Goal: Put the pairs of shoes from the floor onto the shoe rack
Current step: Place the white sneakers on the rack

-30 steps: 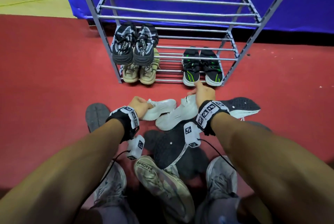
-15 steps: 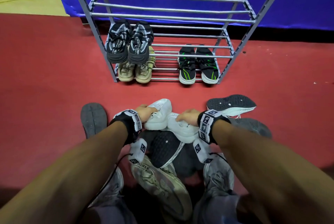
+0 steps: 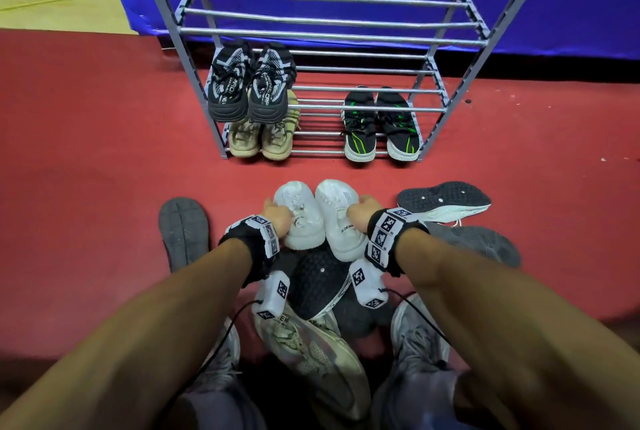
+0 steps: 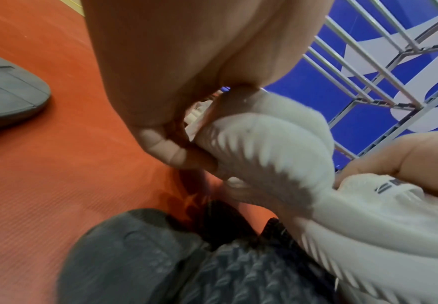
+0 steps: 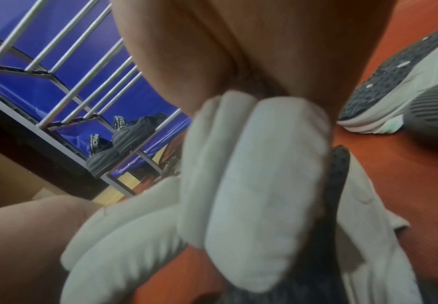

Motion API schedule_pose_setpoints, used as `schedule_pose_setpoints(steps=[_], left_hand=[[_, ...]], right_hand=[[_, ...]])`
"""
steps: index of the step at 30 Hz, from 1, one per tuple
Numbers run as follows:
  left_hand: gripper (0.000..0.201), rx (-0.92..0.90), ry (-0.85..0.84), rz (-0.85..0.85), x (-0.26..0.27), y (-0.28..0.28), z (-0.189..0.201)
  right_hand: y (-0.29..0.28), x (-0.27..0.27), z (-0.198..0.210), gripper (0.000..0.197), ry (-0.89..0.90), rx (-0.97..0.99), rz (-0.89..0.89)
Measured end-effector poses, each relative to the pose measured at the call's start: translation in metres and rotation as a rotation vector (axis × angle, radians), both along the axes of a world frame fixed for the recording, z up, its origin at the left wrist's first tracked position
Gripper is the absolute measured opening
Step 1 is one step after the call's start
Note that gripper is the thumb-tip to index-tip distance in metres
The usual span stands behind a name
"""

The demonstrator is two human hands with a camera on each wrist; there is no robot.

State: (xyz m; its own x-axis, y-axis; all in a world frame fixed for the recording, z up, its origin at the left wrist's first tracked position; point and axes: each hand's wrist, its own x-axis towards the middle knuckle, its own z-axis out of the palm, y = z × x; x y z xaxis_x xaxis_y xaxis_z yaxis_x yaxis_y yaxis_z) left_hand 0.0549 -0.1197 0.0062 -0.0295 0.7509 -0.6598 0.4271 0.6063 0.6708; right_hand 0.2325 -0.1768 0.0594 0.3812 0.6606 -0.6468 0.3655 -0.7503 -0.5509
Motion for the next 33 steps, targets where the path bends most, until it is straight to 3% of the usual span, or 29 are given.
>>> schedule_pose_setpoints(steps=[3,8,11,13,17,21,30,33], left_hand=[[0.058,-0.047,0.078,-0.142,-0.008,-0.012,-0.016],[0.041,-0.061,-0.037,-0.119,-0.010,-0.031,-0.016],[0.065,-0.082,-0.114,-0.052,-0.004,-0.030,-0.018],[0.069,-0.043,-0.054,-0.082,0.000,-0.026,-0.012],[0.065,0.051,0.082,-0.114,0.003,-0.024,0.003],[0.067,0.118,0.071,-0.094,0.007,-0.030,0.017],[0.057,0.390,-0.065,-0.078,0.038,-0.044,0.050],[0.060,0.425,-0.208,-0.041,0.053,-0.041,0.064]], right_hand=[[-0.006,0.000,-0.011,0.053,-0.006,-0.063,0.010],[-0.010,0.006,-0.012,0.060,0.030,-0.132,0.080],[-0.014,0.004,-0.009,0.043,0.161,-0.172,-0.011],[-0.015,0.002,-0.009,0.041,0.158,-0.156,-0.037],[-0.016,0.003,-0.008,0.043,0.040,-0.051,0.027],[-0.027,0.008,0.004,0.040,0.062,0.102,-0.052],[-0.055,0.035,0.027,0.044,-0.134,0.422,-0.168],[-0.057,0.044,0.035,0.046,-0.124,0.517,-0.210]])
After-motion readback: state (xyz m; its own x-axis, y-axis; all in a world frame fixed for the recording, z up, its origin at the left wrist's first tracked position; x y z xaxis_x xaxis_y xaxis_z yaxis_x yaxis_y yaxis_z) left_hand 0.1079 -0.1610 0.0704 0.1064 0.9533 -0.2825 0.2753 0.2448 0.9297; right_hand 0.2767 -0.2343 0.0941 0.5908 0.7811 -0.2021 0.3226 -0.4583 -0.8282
